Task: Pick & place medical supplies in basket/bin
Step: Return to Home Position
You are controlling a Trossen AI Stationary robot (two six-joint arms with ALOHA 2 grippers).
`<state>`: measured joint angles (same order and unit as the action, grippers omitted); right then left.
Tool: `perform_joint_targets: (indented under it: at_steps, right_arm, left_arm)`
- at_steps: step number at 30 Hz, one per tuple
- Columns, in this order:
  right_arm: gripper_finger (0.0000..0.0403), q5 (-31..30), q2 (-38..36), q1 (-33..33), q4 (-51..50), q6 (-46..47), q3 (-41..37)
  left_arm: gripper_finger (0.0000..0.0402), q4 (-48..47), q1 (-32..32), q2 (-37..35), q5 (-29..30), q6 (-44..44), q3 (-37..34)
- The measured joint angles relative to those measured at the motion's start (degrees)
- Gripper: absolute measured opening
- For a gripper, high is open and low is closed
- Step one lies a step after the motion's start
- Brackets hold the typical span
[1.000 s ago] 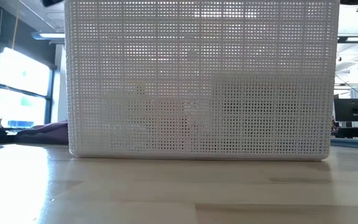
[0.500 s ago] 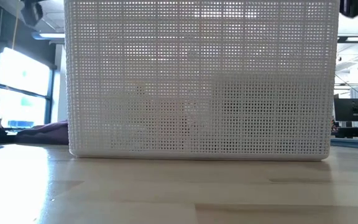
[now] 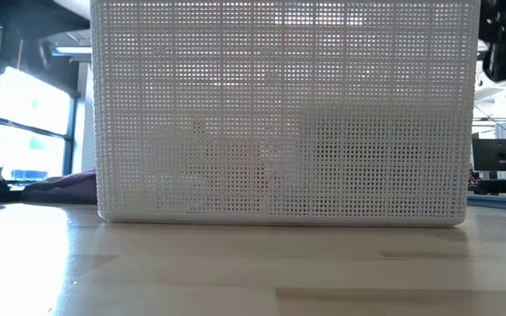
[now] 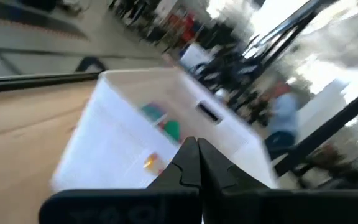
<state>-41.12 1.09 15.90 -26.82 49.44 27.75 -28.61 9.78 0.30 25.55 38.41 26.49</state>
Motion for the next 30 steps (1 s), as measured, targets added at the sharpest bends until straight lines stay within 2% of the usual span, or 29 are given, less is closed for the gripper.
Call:
perform_joint_targets:
  at_steps: [2, 4, 10, 12, 18, 22, 27, 30]
  right_arm:
    - [0.0001, -1.0, -0.8, -0.1, 1.5, 0.0, -2.5]
    - [0.0001, 0.4, -0.2, 0.0, 0.0, -0.7, -3.6]
    - [0.0000, 6.0, -0.8, 0.0, 7.4, 1.2, -11.4]
    - [0.0000, 8.2, -0.8, 0.0, 12.4, 1.1, -14.5]
    - [0.0000, 13.4, -0.5, 0.0, 37.2, -1.8, -26.9]
    - [0.0000, 14.5, -0.3, 0.0, 36.7, -4.4, -26.9]
    - [0.0000, 15.7, -0.4, 0.0, 34.9, -9.0, -27.2]
    - [0.0000, 18.2, -0.4, 0.0, 32.2, -15.2, -27.2]
  left_arm:
    - [0.0021, 4.1, 0.0, 0.0, -0.5, 1.0, -2.8]
    - [0.0021, 5.2, 0.0, 0.2, -1.1, 2.3, -5.7]
    - [0.0021, 14.8, -0.1, 0.1, -4.6, 4.1, -13.8]
    - [0.0021, 17.3, 0.0, 0.1, -5.5, 4.8, -15.4]
    - [0.0021, 18.9, 0.0, 0.1, -7.6, 3.9, -18.5]
    - [0.0021, 20.0, 0.0, 0.1, -9.7, 3.2, -20.7]
    - [0.0021, 30.1, -0.1, 0.1, -12.5, -0.1, -25.3]
    - [0.0021, 31.6, -0.1, 0.1, -13.2, -4.1, -25.6]
